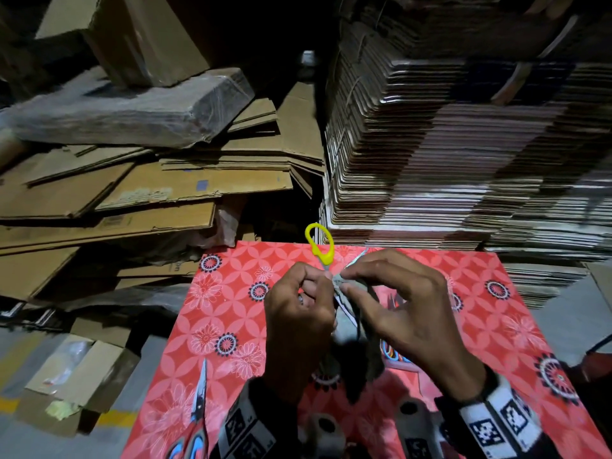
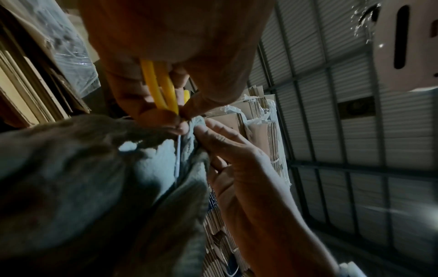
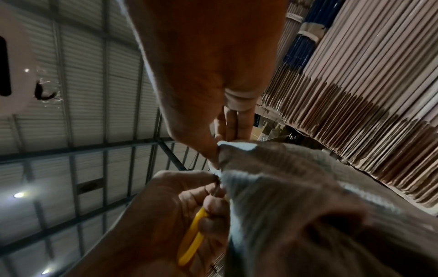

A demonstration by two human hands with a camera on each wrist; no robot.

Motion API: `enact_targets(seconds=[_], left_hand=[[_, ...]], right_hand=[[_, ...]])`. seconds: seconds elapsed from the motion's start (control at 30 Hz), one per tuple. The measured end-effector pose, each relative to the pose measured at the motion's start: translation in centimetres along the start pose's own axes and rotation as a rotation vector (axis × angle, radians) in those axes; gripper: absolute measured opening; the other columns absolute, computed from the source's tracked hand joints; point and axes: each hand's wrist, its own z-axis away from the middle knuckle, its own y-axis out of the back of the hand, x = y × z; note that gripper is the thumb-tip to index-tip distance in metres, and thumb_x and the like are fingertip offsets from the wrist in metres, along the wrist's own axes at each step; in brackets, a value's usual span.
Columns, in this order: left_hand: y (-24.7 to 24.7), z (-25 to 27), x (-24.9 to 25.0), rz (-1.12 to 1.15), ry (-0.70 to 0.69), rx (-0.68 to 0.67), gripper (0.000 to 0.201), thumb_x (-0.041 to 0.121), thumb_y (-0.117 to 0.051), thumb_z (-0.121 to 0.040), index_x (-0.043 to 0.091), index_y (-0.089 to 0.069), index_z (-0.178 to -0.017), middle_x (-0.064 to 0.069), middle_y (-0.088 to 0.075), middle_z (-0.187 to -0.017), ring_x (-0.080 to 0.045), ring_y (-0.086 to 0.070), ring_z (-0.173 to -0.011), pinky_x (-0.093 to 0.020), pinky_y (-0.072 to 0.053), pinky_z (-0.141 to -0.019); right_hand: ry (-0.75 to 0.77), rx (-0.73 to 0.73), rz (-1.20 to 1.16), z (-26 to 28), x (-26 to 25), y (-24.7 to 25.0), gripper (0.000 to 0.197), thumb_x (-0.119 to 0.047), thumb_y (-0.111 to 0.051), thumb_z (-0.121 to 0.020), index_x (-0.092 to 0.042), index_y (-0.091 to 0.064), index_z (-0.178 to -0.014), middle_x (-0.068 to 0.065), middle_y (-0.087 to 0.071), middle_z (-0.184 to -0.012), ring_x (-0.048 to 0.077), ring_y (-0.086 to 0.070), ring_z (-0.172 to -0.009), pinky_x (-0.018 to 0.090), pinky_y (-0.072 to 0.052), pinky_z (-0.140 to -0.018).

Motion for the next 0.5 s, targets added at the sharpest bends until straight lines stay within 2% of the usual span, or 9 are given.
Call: enact_targets(seconds=[0.07, 0.1, 0.17, 0.23, 0.27, 0.33, 0.37, 0.47, 0.5], left_hand=[[0.1, -0.1, 0.0, 0.014, 0.033, -0.005, 0.020, 0.029, -0.061, -0.090, 0.016, -0.060, -0.074, -0.003, -0.053, -0.050, -0.020, -0.055, -0.040, -0.034, -0.048, -0.046], [0.2, -0.1, -0.1, 0.015, 0.042, -0.017, 0.020, 0.029, -0.061, -0.090, 0.016, -0.060, -0.074, -0.005, -0.054, -0.052, -0.020, -0.057, -0.041, -0.035, -0.049, -0.047], [0.3, -0.1, -0.4, -0.012, 0.025, -0.038, 0.022, 0.031, -0.060, -0.090, 0.017, -0.057, -0.073, -0.011, -0.056, -0.057, -0.027, -0.059, -0.045, -0.046, -0.053, -0.048], [0.3, 0.2, -0.6, -0.063, -0.029, -0.034, 0.025, 0.036, -0.059, -0.088, 0.017, -0.055, -0.072, -0.004, -0.054, -0.055, -0.032, -0.057, -0.048, -0.050, -0.051, -0.048], [0.3, 0.3, -0.6, -0.086, -0.055, -0.027, 0.028, 0.039, -0.057, -0.087, 0.017, -0.054, -0.070, 0.000, -0.052, -0.054, -0.029, -0.056, -0.048, -0.046, -0.050, -0.048], [0.2, 0.5, -0.6, -0.129, -0.097, -0.016, 0.031, 0.039, -0.056, -0.088, 0.016, -0.055, -0.068, 0.008, -0.051, -0.054, -0.014, -0.052, -0.048, -0.033, -0.046, -0.048], [0.2, 0.5, -0.6, -0.145, -0.108, -0.012, 0.030, 0.036, -0.058, -0.089, 0.015, -0.054, -0.068, 0.011, -0.051, -0.054, -0.012, -0.051, -0.048, -0.029, -0.043, -0.048], [0.0, 0.6, -0.7, -0.172, -0.100, -0.004, 0.028, 0.023, -0.061, -0.090, 0.022, -0.051, -0.064, 0.012, -0.049, -0.052, -0.011, -0.049, -0.048, -0.030, -0.042, -0.048], [-0.1, 0.7, -0.8, -0.188, -0.099, 0.003, 0.030, 0.021, -0.061, -0.090, 0.026, -0.049, -0.063, 0.013, -0.049, -0.052, -0.010, -0.049, -0.048, -0.025, -0.039, -0.048]], right_hand=[[-0.009, 0.042, 0.025, 0.6, -0.1, -0.6, 0.015, -0.002, -0.086, -0.081, -0.012, -0.083, -0.092, -0.004, -0.074, -0.091, 0.008, -0.070, -0.086, 0.021, -0.053, -0.076], [-0.025, 0.061, 0.031, 0.8, -0.2, -0.9, 0.015, -0.002, -0.086, -0.081, -0.012, -0.083, -0.091, -0.004, -0.074, -0.090, 0.007, -0.070, -0.085, 0.022, -0.054, -0.074], [-0.079, 0.080, 0.014, 1.3, -0.1, -1.5, 0.017, 0.000, -0.086, -0.079, -0.014, -0.083, -0.090, -0.006, -0.074, -0.089, 0.008, -0.070, -0.084, 0.025, -0.055, -0.071], [-0.148, 0.083, -0.018, 1.5, 0.3, -1.8, 0.015, -0.005, -0.084, -0.077, -0.016, -0.082, -0.086, -0.009, -0.072, -0.085, 0.010, -0.071, -0.081, 0.032, -0.057, -0.068], [-0.172, 0.090, -0.029, 1.5, 0.4, -2.0, 0.011, -0.008, -0.082, -0.075, -0.017, -0.080, -0.082, -0.010, -0.071, -0.083, 0.011, -0.070, -0.078, 0.035, -0.057, -0.066], [-0.205, 0.109, -0.045, 1.6, 0.4, -2.3, 0.008, -0.011, -0.080, -0.073, -0.016, -0.075, -0.075, -0.009, -0.067, -0.078, 0.013, -0.068, -0.073, 0.038, -0.055, -0.061], [-0.219, 0.108, -0.058, 1.6, 0.4, -2.4, 0.010, -0.010, -0.081, -0.073, -0.016, -0.073, -0.073, -0.009, -0.067, -0.077, 0.013, -0.068, -0.071, 0.038, -0.055, -0.061], [-0.250, 0.110, -0.076, 1.3, 0.9, -1.7, 0.016, -0.006, -0.084, -0.073, -0.017, -0.072, -0.071, -0.008, -0.068, -0.075, 0.013, -0.067, -0.070, 0.037, -0.054, -0.061], [-0.264, 0.132, -0.067, 1.1, 1.4, -1.4, 0.015, -0.007, -0.083, -0.073, -0.018, -0.073, -0.071, -0.008, -0.069, -0.075, 0.013, -0.068, -0.070, 0.038, -0.055, -0.062]])
